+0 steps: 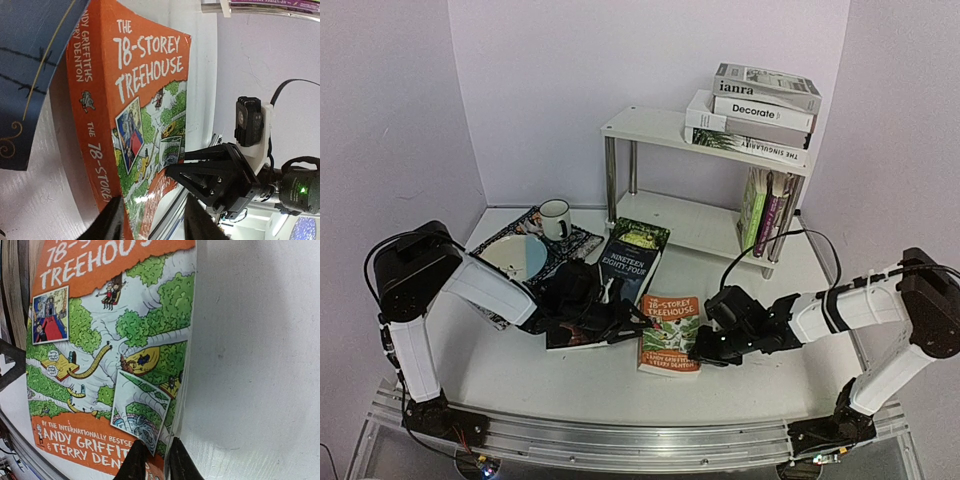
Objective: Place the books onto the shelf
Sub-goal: Adjust the book at the center of the board.
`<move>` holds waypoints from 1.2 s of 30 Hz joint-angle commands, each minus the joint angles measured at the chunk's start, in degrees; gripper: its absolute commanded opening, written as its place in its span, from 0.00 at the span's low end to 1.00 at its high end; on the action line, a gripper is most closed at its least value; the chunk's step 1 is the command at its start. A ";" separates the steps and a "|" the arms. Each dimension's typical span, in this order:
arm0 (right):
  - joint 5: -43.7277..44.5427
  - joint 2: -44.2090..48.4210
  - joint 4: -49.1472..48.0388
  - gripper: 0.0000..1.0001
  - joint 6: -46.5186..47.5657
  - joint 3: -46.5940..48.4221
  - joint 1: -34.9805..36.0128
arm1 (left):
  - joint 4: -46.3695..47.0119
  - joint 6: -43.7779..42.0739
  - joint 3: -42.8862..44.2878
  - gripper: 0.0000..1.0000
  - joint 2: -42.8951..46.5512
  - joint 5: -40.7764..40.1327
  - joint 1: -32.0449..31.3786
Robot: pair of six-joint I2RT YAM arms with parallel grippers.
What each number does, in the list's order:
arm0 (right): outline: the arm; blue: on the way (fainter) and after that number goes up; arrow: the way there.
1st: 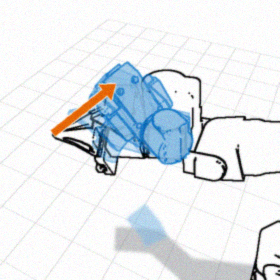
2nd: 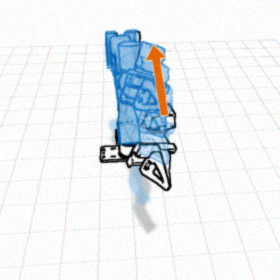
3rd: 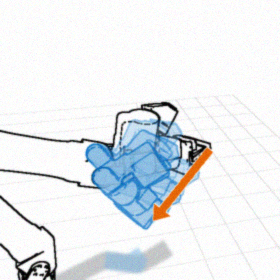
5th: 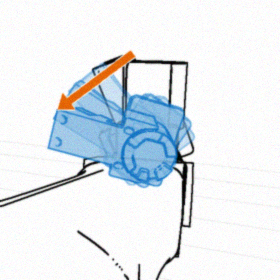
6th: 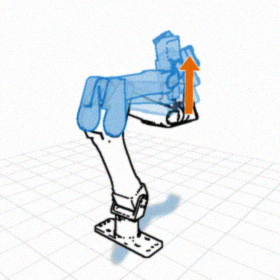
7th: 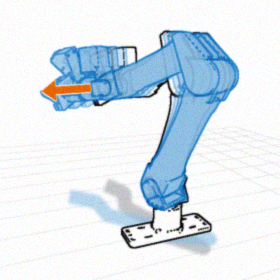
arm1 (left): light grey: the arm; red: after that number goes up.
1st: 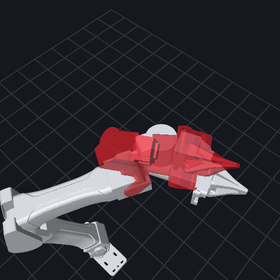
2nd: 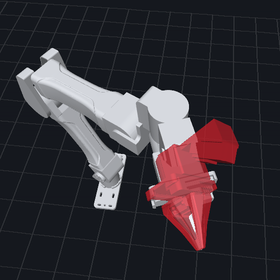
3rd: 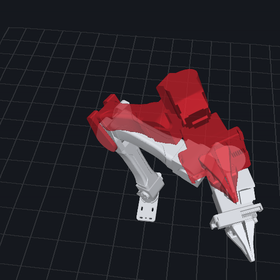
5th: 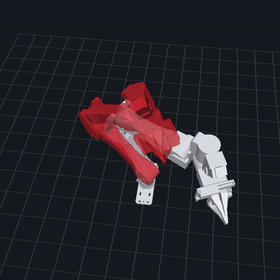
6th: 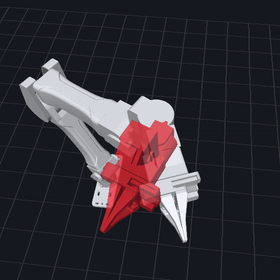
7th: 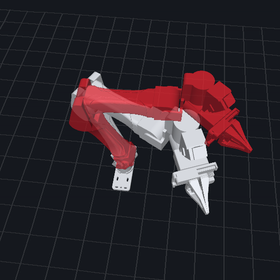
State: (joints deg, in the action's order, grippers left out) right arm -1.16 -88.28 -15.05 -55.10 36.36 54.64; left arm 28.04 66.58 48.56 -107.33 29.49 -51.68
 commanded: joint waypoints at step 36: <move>-8.42 21.90 -6.08 0.00 19.98 1.61 0.56 | -0.19 -12.72 -7.88 0.52 19.72 7.99 14.09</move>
State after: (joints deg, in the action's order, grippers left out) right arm -3.81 -68.86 -20.36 -42.66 32.07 54.79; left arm 32.60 59.74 40.34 -91.47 36.07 -39.90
